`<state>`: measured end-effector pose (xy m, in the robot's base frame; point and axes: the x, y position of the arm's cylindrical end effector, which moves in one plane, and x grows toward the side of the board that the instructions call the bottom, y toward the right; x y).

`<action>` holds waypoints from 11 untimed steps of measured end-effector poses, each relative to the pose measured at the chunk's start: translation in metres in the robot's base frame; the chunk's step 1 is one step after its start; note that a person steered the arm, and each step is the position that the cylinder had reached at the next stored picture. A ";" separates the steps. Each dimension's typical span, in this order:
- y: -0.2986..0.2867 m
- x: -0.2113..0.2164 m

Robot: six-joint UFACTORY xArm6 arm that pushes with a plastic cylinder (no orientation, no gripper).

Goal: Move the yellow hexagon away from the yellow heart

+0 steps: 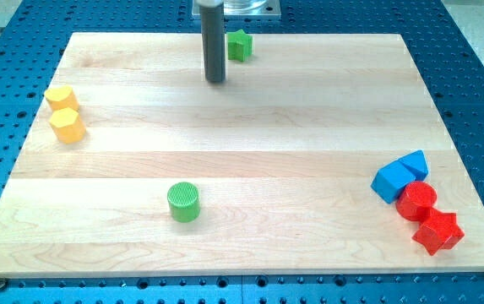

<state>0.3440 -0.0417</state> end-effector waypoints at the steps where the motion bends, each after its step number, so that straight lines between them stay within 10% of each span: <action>1: -0.063 0.105; 5: -0.231 0.118; 7: -0.185 0.017; 11: -0.153 -0.054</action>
